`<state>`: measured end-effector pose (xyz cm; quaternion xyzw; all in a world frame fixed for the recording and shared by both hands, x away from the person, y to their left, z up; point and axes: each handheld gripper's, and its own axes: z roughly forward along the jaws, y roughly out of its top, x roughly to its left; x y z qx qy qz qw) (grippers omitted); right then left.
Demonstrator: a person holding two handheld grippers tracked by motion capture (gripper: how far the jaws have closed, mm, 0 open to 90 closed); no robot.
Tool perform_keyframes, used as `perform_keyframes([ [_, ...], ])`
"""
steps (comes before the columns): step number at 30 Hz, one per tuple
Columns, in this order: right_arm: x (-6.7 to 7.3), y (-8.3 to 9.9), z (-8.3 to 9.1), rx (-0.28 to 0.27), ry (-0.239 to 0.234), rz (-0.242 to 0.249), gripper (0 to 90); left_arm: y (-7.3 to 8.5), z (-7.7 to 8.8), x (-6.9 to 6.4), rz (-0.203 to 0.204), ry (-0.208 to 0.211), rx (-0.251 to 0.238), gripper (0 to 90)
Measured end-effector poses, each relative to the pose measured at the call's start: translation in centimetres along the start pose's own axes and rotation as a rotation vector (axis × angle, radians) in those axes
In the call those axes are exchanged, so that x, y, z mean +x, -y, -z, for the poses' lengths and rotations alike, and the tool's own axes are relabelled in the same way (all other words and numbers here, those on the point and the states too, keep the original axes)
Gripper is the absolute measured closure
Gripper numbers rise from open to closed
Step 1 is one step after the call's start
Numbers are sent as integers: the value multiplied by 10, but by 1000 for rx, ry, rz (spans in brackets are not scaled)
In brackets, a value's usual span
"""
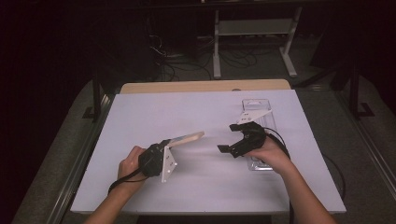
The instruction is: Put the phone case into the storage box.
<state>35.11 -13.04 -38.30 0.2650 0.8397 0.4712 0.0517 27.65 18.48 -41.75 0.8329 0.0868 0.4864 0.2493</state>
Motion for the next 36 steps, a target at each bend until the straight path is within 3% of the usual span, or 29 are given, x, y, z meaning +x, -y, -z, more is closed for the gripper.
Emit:
perform_keyframes([
  [5,0,0,0,3,-1,-5,21,-1,1,3,55,30,-2,792],
  [8,0,0,0,3,-1,-6,22,-1,0,4,121,51,-16,792],
  [15,0,0,0,4,0,-6,22,0,0,7,154,75,-5,792],
  [21,0,0,0,4,-1,-8,22,2,-1,11,221,96,-12,793],
  [36,0,0,0,6,-3,-20,22,10,-4,26,441,166,-39,792],
])
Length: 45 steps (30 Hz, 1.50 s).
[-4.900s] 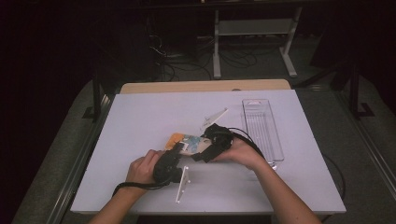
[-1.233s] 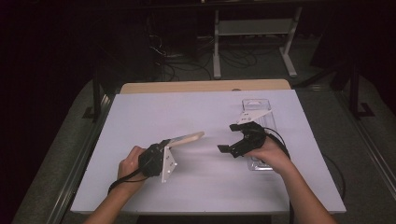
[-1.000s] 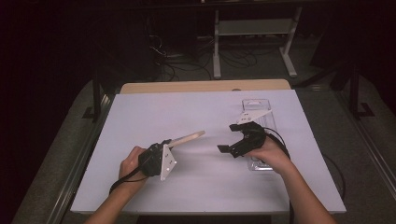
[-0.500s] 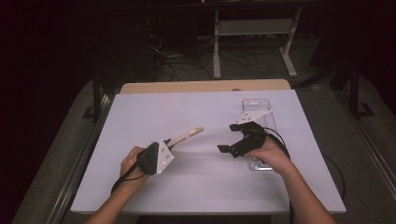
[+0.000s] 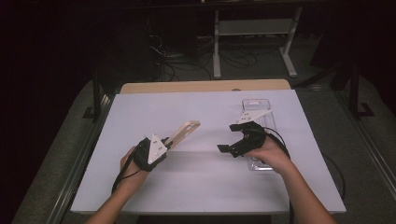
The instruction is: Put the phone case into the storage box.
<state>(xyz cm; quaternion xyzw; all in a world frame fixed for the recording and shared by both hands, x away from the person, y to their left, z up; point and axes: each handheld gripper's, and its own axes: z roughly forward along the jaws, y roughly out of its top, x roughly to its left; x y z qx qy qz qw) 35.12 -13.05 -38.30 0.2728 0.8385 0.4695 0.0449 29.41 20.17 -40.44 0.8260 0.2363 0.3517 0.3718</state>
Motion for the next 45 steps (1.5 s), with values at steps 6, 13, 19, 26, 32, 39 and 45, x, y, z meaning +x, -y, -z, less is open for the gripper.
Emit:
perform_keyframes([
  [6,1,0,-1,11,-9,-13,21,0,1,7,68,22,8,792],
  [13,2,-3,-2,27,-30,-22,16,-1,1,11,163,51,-4,792],
  [19,4,-5,-3,55,-17,-23,15,-1,1,10,177,54,-7,792],
  [26,4,-9,0,61,19,-47,15,-3,0,8,186,47,-7,792],
  [32,6,-15,-3,62,30,-50,14,-6,-2,5,218,29,-24,792],
  [39,3,-25,-11,49,42,-83,14,-8,-2,7,245,-4,-30,792],
  [45,2,-32,-18,32,37,-96,5,-9,-3,9,267,-19,-30,792],
])
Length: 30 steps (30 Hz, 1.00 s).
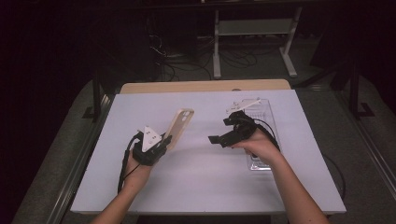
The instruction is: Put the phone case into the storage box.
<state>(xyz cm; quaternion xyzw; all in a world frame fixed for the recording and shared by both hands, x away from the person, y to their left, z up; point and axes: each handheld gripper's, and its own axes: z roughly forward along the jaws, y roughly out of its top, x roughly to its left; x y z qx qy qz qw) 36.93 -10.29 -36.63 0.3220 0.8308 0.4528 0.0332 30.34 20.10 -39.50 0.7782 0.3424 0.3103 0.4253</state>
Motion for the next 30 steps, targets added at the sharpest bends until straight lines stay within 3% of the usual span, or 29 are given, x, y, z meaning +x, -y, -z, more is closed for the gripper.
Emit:
perform_keyframes([
  [8,-1,-9,-10,-9,7,-12,0,-2,0,-1,37,-22,14,792],
  [9,-1,-10,-12,-13,5,-17,0,-3,-1,-1,18,-28,10,791],
  [14,-2,-16,-22,-22,-9,-7,0,-6,-1,-2,34,-32,19,791],
  [20,-1,-18,-30,-37,-26,-15,0,-9,2,-2,94,-44,2,792],
  [30,4,-16,-40,-50,-56,-40,0,-10,-3,-13,74,-32,0,791],
])
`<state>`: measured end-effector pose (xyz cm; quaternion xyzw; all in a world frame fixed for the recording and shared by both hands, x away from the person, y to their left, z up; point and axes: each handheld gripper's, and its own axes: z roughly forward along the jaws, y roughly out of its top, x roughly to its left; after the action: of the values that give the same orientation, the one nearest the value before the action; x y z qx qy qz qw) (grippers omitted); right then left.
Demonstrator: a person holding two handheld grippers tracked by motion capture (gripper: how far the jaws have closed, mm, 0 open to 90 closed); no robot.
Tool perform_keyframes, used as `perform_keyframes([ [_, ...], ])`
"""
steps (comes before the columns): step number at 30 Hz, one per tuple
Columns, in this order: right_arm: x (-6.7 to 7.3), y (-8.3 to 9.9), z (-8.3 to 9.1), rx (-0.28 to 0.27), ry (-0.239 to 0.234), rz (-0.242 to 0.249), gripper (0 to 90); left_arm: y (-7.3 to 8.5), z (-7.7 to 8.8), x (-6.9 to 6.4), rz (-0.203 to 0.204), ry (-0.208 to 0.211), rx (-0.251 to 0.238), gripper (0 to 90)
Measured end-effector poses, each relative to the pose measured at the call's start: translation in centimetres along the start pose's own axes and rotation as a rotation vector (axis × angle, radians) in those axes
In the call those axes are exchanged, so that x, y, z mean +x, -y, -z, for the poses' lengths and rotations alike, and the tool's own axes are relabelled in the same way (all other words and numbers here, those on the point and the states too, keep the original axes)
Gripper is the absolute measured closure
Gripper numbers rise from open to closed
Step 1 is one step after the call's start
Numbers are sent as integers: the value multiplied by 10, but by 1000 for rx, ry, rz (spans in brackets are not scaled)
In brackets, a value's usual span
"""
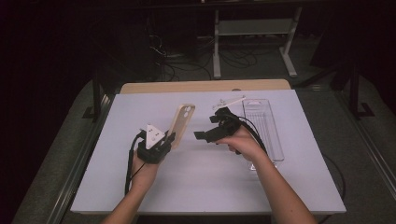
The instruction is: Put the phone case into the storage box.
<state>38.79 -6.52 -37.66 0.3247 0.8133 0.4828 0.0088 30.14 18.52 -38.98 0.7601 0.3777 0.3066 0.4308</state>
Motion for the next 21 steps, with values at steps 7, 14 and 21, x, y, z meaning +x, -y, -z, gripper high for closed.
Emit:
perform_keyframes([
  [7,1,0,-4,-36,-41,-44,0,1,-2,-7,1,11,-5,791],
  [14,4,-1,-9,-56,-58,-59,0,1,-2,-11,-8,16,-3,791],
  [21,6,-1,-15,-72,-92,-92,0,1,-4,-15,-9,22,-16,791],
])
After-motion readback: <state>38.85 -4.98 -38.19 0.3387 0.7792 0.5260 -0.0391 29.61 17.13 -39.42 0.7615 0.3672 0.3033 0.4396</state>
